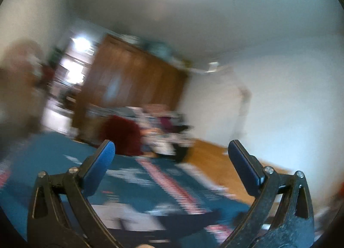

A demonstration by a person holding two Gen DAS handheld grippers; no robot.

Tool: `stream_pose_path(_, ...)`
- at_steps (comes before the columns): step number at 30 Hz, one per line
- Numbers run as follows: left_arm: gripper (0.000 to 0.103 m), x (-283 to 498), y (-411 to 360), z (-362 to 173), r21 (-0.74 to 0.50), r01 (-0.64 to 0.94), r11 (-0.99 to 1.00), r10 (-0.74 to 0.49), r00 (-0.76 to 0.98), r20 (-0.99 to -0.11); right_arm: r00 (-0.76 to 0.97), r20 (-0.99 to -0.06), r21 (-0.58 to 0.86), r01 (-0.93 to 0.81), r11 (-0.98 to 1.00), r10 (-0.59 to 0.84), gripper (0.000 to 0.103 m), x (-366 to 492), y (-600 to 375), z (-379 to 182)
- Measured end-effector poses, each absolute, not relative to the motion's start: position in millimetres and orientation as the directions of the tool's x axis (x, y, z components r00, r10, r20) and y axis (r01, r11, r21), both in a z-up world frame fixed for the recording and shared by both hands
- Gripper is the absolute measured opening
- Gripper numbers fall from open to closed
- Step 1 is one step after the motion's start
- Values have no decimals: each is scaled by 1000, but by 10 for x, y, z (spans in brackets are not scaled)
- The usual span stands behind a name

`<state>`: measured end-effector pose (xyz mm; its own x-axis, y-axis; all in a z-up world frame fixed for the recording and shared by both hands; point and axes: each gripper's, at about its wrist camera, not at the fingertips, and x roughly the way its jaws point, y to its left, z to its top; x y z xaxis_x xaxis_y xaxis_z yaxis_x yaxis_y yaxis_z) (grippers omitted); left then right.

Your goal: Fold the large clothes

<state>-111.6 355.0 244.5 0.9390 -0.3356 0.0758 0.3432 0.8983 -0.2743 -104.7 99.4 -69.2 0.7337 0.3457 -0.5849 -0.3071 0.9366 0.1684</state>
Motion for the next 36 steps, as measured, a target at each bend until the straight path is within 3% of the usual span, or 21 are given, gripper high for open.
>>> stream_pose_path(2,103,-864,3828,2019,-287,226,931,-245,969,-32,736,-618,94,-277,956,274,103,-945,951,-793)
stream_pose_path(5,103,-279,4280,1123,-257,12,966,-98,940,-326,694,-694,51,-218,975,192,103,-669,796,-949)
stream_pose_path(7,103,53,4548,488,-192,-136,972,31,882,-470,668,-730,31,-183,983,147,103,-421,715,-1096)
stream_pose_path(11,103,548,5073,-522,-61,-302,951,192,737,-648,580,-811,-2,-120,993,69,103,114,571,-1587)
stream_pose_path(14,103,839,5515,-1082,-86,-366,927,189,650,-736,523,-852,-24,-73,997,18,103,401,498,-1972)
stream_pose_path(20,102,872,6230,-1850,-310,-532,788,54,561,-826,448,-894,-39,-54,998,-11,103,598,452,-2417)
stream_pose_path(26,102,788,6151,-1928,-309,-468,828,58,620,-783,425,-905,15,-29,999,26,103,642,371,-2463)
stream_pose_path(28,100,800,6290,-1742,-409,-414,813,-5,697,-717,409,-911,33,-24,999,40,103,669,353,-2464)
stream_pose_path(33,99,1179,6838,-1416,-510,-354,784,-34,796,-605,373,-927,26,-20,999,32,103,743,371,-2435)
stream_pose_path(36,86,1570,7217,-1583,-523,-397,754,-53,757,-651,366,-930,24,-7,1000,25,103,778,379,-2431)
